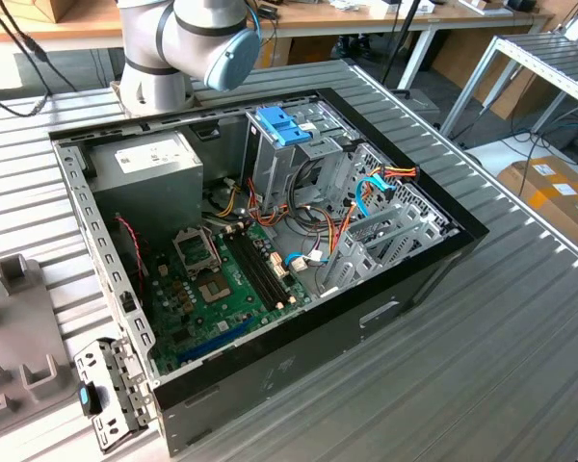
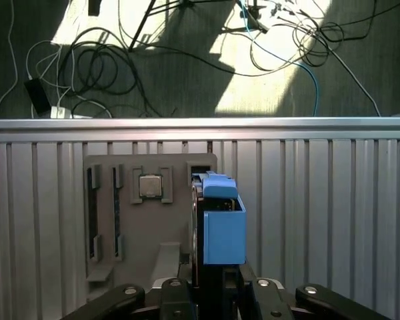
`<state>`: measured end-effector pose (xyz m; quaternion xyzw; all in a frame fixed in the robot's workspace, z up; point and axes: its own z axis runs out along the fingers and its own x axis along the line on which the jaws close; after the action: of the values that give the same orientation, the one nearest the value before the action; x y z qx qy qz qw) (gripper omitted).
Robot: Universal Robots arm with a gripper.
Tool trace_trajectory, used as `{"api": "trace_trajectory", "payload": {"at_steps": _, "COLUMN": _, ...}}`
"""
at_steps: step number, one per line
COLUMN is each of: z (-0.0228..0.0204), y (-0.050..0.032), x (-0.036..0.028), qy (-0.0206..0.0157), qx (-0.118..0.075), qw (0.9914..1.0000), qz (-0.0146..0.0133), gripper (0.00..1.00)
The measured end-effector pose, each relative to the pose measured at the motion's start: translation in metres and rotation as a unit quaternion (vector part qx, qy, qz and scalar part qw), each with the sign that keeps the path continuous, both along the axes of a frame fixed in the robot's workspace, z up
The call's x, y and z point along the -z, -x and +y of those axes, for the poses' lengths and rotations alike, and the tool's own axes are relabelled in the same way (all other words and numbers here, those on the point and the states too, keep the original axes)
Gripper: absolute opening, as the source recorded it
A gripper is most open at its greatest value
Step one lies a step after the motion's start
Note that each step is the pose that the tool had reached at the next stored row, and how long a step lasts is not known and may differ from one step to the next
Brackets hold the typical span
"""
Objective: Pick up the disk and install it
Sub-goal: 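Pick up the disk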
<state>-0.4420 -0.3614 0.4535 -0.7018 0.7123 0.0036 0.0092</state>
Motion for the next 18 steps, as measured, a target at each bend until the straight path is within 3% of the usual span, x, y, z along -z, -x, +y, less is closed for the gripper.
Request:
{"api": "trace_trajectory", "payload": {"at_steps": 3, "z": 0.0000, "y": 0.0000, "x": -0.0141, "qy": -0.0001, "qx": 0.000, "qw": 1.00000, "qz": -0.0001, "gripper": 0.35}}
{"api": "trace_trajectory", "payload": {"at_steps": 6, "z": 0.0000, "y": 0.0000, "x": -0.0363, "qy": 0.0000, "qx": 0.000, "qw": 1.00000, "qz": 0.0001, "gripper": 0.35}}
{"api": "trace_trajectory", "payload": {"at_steps": 10, "z": 0.0000, "y": 0.0000, "x": -0.0550, "qy": 0.0000, "qx": 0.000, "qw": 1.00000, "qz": 0.0000, "gripper": 0.35}}
{"api": "trace_trajectory", "payload": {"at_steps": 14, "z": 0.0000, "y": 0.0000, "x": -0.0635, "qy": 0.0001, "qx": 0.000, "qw": 1.00000, "qz": 0.0001, "gripper": 0.35}}
{"api": "trace_trajectory", "payload": {"at_steps": 18, "z": 0.0000, "y": 0.0000, "x": -0.0634, "qy": 0.0000, "qx": 0.000, "qw": 1.00000, "qz": 0.0000, "gripper": 0.35}}
